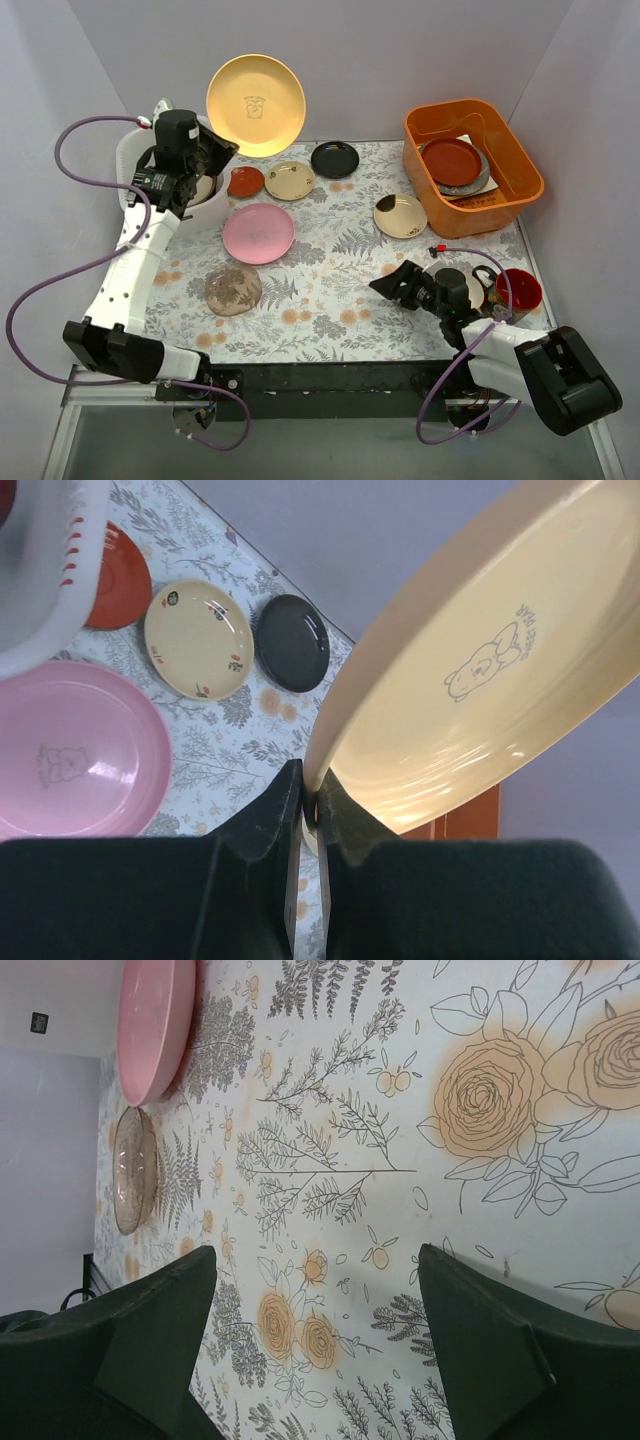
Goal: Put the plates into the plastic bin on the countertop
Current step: Place the plate in the plastic bin.
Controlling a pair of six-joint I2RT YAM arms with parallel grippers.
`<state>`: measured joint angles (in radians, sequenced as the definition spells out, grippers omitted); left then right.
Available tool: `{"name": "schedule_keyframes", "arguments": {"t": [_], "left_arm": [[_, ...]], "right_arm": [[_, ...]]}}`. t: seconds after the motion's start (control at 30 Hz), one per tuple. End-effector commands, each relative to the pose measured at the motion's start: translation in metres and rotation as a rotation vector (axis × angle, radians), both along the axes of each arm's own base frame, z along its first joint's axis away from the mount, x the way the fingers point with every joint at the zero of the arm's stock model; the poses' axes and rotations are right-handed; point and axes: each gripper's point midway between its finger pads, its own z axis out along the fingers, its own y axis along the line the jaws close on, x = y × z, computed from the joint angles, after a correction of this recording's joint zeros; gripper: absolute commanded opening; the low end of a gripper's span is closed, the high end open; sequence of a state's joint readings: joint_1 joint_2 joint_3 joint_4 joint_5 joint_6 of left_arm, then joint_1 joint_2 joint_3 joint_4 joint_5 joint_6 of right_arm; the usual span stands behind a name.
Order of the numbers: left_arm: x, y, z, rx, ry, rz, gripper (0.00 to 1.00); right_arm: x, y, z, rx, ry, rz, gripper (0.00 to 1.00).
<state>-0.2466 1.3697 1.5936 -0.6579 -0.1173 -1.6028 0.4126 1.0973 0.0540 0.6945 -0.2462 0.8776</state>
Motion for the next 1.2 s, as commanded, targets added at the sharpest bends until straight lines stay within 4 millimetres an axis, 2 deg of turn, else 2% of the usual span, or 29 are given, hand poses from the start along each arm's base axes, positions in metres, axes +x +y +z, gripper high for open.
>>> {"name": "schedule_keyframes", "arguments": {"t": [0.0,0.1,0.13,0.17,0.2,0.37,0.63,0.73,0.77,0.9,1.17], "left_arm": [[-0.005,0.037,0.031,0.005,-0.041,0.010,0.00],[0.001,0.067,0.027,0.017,-0.016,0.043,0.00],[0.001,0.068,0.024,0.010,-0.006,0.028,0.00],[0.003,0.091,0.021,0.011,0.005,0.074,0.00],[0.004,0.096,0.011,0.002,0.030,0.076,0.00],[0.008,0.130,-0.013,-0.046,0.064,0.135,0.00],[0.022,0.163,-0.056,-0.050,0.157,0.204,0.00],[0.024,0.176,-0.076,-0.049,0.177,0.236,0.00],[0.024,0.184,-0.090,-0.056,0.202,0.253,0.00],[0.029,0.202,-0.115,-0.063,0.253,0.275,0.00],[0.047,0.224,-0.132,-0.073,0.278,0.286,0.00]], "right_arm": [[-0.023,-0.007,-0.024,-0.012,0.033,0.022,0.90],[-0.024,-0.007,-0.026,-0.012,0.039,0.022,0.90],[-0.024,-0.006,-0.025,-0.007,0.033,0.026,0.90],[-0.025,-0.005,-0.026,-0.007,0.042,0.031,0.90],[-0.025,-0.005,-0.026,-0.004,0.044,0.033,0.90],[-0.028,-0.002,-0.028,0.010,0.057,0.050,0.89],[-0.029,-0.001,-0.029,0.016,0.061,0.054,0.89],[-0.029,-0.001,-0.029,0.017,0.062,0.053,0.89],[-0.029,-0.001,-0.030,0.016,0.064,0.053,0.89],[-0.029,0.000,-0.031,0.020,0.069,0.062,0.89],[-0.032,0.003,-0.030,0.038,0.068,0.079,0.88]]}}
